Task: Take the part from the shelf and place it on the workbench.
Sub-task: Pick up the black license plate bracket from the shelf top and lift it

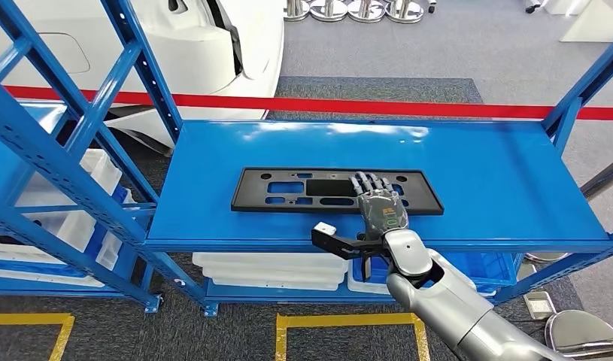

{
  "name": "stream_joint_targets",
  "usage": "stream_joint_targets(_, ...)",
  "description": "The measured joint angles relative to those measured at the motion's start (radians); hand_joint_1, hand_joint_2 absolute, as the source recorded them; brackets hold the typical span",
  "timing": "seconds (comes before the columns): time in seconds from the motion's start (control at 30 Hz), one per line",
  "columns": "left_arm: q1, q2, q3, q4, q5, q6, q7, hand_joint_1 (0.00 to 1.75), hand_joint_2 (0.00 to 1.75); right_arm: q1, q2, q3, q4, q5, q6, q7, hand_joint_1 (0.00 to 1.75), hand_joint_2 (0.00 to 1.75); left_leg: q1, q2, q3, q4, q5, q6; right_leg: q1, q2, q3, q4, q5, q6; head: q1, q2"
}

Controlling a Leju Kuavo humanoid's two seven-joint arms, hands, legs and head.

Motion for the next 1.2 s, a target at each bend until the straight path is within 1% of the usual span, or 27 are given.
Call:
stream_joint_targets(0.03, 0.000, -0.001, 0.000, 0.000, 0.000, 0.000, 0.000, 0.00, 0.00, -0.001, 0.000, 0.000, 0.001, -0.002, 0.001, 0.000, 0.00, 1.75, 0.002, -0.001, 0.008, -0.003, -0.001, 0.006, 0.000, -0.001, -0.007, 0.015, -0.009, 0.005, 0.000, 0.000)
stream_joint_targets(0.07, 0.000, -0.002, 0.000, 0.000, 0.001, 0.000, 0.000, 0.00, 0.00, -0.003, 0.001, -0.001, 0.002, -0.004, 0.004, 0.000, 0.00, 1.75, 0.004, -0.001, 0.017, -0.007, -0.002, 0.011, 0.000, -0.001, -0.026, 0.053, -0.027, 0.009, 0.001, 0.000)
stream_joint_targets(0.1, 0.000, -0.003, 0.000, 0.000, 0.002, 0.000, 0.000, 0.00, 0.00, -0.004, 0.001, 0.000, 0.003, -0.008, 0.009, 0.000, 0.00, 1.75, 0.005, -0.001, 0.022, -0.009, -0.004, 0.015, 0.001, -0.001, -0.062, 0.116, -0.050, 0.011, 0.002, 0.000)
stream_joint_targets(0.17, 0.000, -0.003, 0.000, 0.000, 0.003, -0.002, 0.000, 0.00, 0.00, -0.002, 0.002, 0.001, 0.009, -0.015, 0.020, 0.000, 0.00, 1.75, 0.002, -0.002, 0.026, -0.009, -0.010, 0.022, 0.001, -0.001, -0.155, 0.267, -0.093, 0.012, 0.002, 0.000)
stream_joint_targets(0.2, 0.000, -0.004, 0.000, 0.000, 0.003, -0.004, 0.000, 0.00, 0.00, 0.000, 0.002, 0.002, 0.013, -0.019, 0.028, 0.000, 0.00, 1.75, 0.000, -0.004, 0.030, -0.009, -0.014, 0.024, 0.002, -0.001, -0.193, 0.312, -0.092, 0.010, 0.002, 0.000)
stream_joint_targets(0.23, 0.001, -0.004, 0.000, 0.000, 0.004, -0.005, 0.000, 0.00, 0.00, 0.003, 0.002, 0.002, 0.018, -0.024, 0.035, 0.000, 0.00, 1.75, -0.002, -0.007, 0.037, -0.009, -0.020, 0.025, 0.003, 0.000, -0.211, 0.316, -0.070, 0.006, 0.002, 0.000)
stream_joint_targets(0.27, 0.001, -0.004, 0.000, 0.000, 0.005, -0.006, 0.000, 0.00, 0.00, 0.003, 0.002, 0.002, 0.022, -0.030, 0.043, 0.000, 0.00, 1.75, -0.005, -0.010, 0.046, -0.009, -0.026, 0.025, 0.005, 0.000, -0.209, 0.279, -0.028, 0.000, 0.002, 0.000)
stream_joint_targets(0.3, 0.001, -0.005, 0.000, 0.000, 0.005, -0.006, 0.000, 0.00, 0.00, 0.003, 0.002, 0.002, 0.026, -0.035, 0.052, 0.000, 0.00, 1.75, -0.007, -0.012, 0.057, -0.010, -0.033, 0.024, 0.009, 0.000, -0.189, 0.207, 0.028, -0.010, 0.002, 0.000)
stream_joint_targets(0.33, 0.000, -0.006, 0.000, 0.000, 0.006, -0.006, 0.000, 0.00, 0.00, 0.001, 0.002, 0.002, 0.030, -0.041, 0.059, 0.000, 0.00, 1.75, -0.010, -0.014, 0.066, -0.010, -0.041, 0.022, 0.014, 0.000, -0.163, 0.136, 0.069, -0.020, 0.001, 0.000)
stream_joint_targets(0.37, -0.001, -0.007, 0.000, 0.000, 0.006, -0.006, 0.001, 0.00, 0.00, -0.002, 0.002, 0.002, 0.033, -0.044, 0.065, 0.000, 0.00, 1.75, -0.012, -0.015, 0.071, -0.010, -0.047, 0.019, 0.018, 0.000, -0.138, 0.075, 0.094, -0.028, 0.000, 0.000)
stream_joint_targets(0.4, -0.002, -0.008, 0.000, 0.000, 0.007, -0.006, 0.001, 0.00, 0.00, -0.005, 0.003, 0.003, 0.036, -0.047, 0.069, 0.000, 0.00, 1.75, -0.013, -0.016, 0.074, -0.011, -0.051, 0.014, 0.022, 0.001, -0.120, 0.037, 0.103, -0.034, 0.000, 0.000)
stream_joint_targets(0.43, -0.002, -0.009, 0.000, 0.000, 0.008, -0.006, 0.002, 0.00, 0.00, -0.008, 0.004, 0.003, 0.039, -0.048, 0.071, 0.000, 0.34, 1.75, -0.013, -0.016, 0.074, -0.014, -0.053, 0.009, 0.024, 0.001, -0.112, 0.027, 0.096, -0.037, -0.001, 0.000)
stream_joint_targets(0.53, -0.001, -0.006, 0.000, 0.000, 0.009, -0.006, 0.001, 0.00, 0.00, -0.016, 0.008, 0.003, 0.043, -0.052, 0.081, 0.000, 1.64, 1.75, -0.011, -0.012, 0.080, -0.009, -0.065, -0.007, 0.020, 0.002, -0.093, 0.005, 0.091, -0.044, 0.000, 0.000)
stream_joint_targets(0.57, -0.002, -0.004, 0.000, 0.000, 0.009, -0.006, 0.001, 0.00, 0.00, -0.017, 0.009, 0.003, 0.045, -0.058, 0.093, 0.001, 1.75, 1.75, -0.011, -0.009, 0.068, 0.021, -0.081, -0.012, 0.017, 0.000, -0.084, -0.003, 0.090, -0.047, 0.000, 0.000)
stream_joint_targets(0.6, -0.002, -0.003, 0.000, 0.000, 0.009, -0.006, 0.001, 0.00, 0.00, -0.018, 0.010, 0.004, 0.049, -0.068, 0.109, 0.002, 1.75, 1.75, -0.009, -0.007, 0.043, 0.073, -0.105, -0.016, 0.014, -0.001, -0.075, -0.008, 0.089, -0.050, -0.001, 0.000)
stream_joint_targets(0.67, -0.002, -0.002, 0.000, 0.000, 0.010, -0.006, -0.001, 0.00, 0.00, -0.018, 0.013, 0.007, 0.056, -0.092, 0.139, 0.003, 1.75, 1.75, -0.005, -0.004, -0.036, 0.212, -0.155, -0.023, 0.015, -0.003, -0.068, -0.010, 0.085, -0.054, -0.001, 0.000)
stream_joint_targets(0.7, -0.001, -0.002, 0.000, 0.000, 0.010, -0.006, -0.004, 0.00, 0.00, -0.018, 0.015, 0.009, 0.060, -0.103, 0.150, 0.003, 1.75, 1.75, -0.004, -0.004, -0.073, 0.264, -0.164, -0.026, 0.015, -0.002, -0.066, -0.009, 0.082, -0.055, -0.002, 0.000)
stream_joint_targets(0.73, -0.001, -0.002, 0.000, 0.000, 0.011, -0.005, -0.006, 0.00, 0.00, -0.018, 0.017, 0.011, 0.064, -0.112, 0.156, 0.004, 1.75, 1.75, -0.003, -0.004, -0.092, 0.281, -0.151, -0.029, 0.014, -0.002, -0.061, -0.009, 0.078, -0.054, -0.001, 0.000)
stream_joint_targets(0.77, -0.001, -0.001, 0.000, 0.000, 0.012, -0.005, -0.008, 0.00, 0.00, -0.019, 0.018, 0.013, 0.067, -0.120, 0.161, 0.004, 1.75, 1.75, -0.002, -0.004, -0.094, 0.263, -0.121, -0.030, 0.014, -0.001, -0.055, -0.008, 0.074, -0.052, -0.002, 0.000)
stream_joint_targets(0.8, -0.001, -0.001, 0.000, 0.000, 0.012, -0.005, -0.009, 0.00, 0.00, -0.020, 0.018, 0.015, 0.070, -0.123, 0.162, 0.005, 1.75, 1.75, -0.001, -0.003, -0.071, 0.200, -0.073, -0.031, 0.013, 0.000, -0.048, -0.006, 0.068, -0.049, -0.002, 0.000)
stream_joint_targets(0.83, 0.000, 0.000, 0.000, 0.000, 0.012, -0.005, -0.009, 0.00, 0.44, -0.023, 0.018, 0.017, 0.072, -0.127, 0.161, 0.006, 1.75, 1.75, 0.000, -0.001, -0.041, 0.125, -0.030, -0.031, 0.013, 0.000, -0.042, -0.004, 0.062, -0.045, -0.001, 0.000)
stream_joint_targets(0.87, 0.000, 0.000, 0.000, 0.000, 0.012, -0.005, -0.009, 0.00, 0.87, -0.026, 0.018, 0.019, 0.074, -0.128, 0.160, 0.006, 1.75, 1.75, 0.001, 0.001, -0.014, 0.061, -0.003, -0.028, 0.015, 0.002, -0.040, 0.000, 0.057, -0.040, -0.001, 0.000)
stream_joint_targets(0.9, 0.000, 0.000, 0.000, 0.000, 0.012, -0.005, -0.009, 0.00, 1.31, -0.030, 0.018, 0.020, 0.075, -0.130, 0.157, 0.007, 1.75, 1.75, 0.001, 0.002, 0.004, 0.018, 0.012, -0.023, 0.017, 0.004, -0.039, 0.003, 0.053, -0.035, 0.000, 0.000)
stream_joint_targets(0.93, 0.000, -0.001, 0.000, 0.000, 0.012, -0.006, -0.010, 0.00, 1.75, -0.034, 0.018, 0.021, 0.075, -0.130, 0.153, 0.008, 1.75, 1.75, 0.001, 0.003, 0.010, 0.000, 0.012, -0.017, 0.019, 0.005, -0.041, 0.006, 0.049, -0.033, 0.000, 0.000)
stream_joint_targets(1.07, 0.001, -0.005, 0.000, 0.000, 0.016, -0.006, -0.016, 0.00, 1.75, -0.042, 0.018, 0.024, 0.076, -0.130, 0.137, 0.011, 1.75, 1.75, -0.001, 0.001, 0.013, -0.005, 0.011, -0.007, 0.021, 0.005, -0.041, 0.007, 0.046, -0.060, 0.003, 0.000)
stream_joint_targets(1.13, 0.001, -0.006, 0.000, 0.000, 0.017, -0.006, -0.017, 0.00, 1.75, -0.044, 0.018, 0.027, 0.077, -0.128, 0.130, 0.012, 1.75, 1.75, -0.004, 0.001, 0.012, -0.005, 0.010, -0.001, 0.020, 0.005, -0.039, 0.002, 0.049, -0.056, 0.003, 0.000)
stream_joint_targets(1.2, 0.001, -0.006, 0.000, 0.000, 0.017, -0.006, -0.018, 0.00, 1.75, -0.044, 0.018, 0.030, 0.077, -0.127, 0.128, 0.012, 1.75, 1.75, -0.005, 0.001, 0.011, -0.005, 0.011, 0.003, 0.019, 0.005, -0.038, -0.003, 0.053, -0.046, 0.003, 0.000)
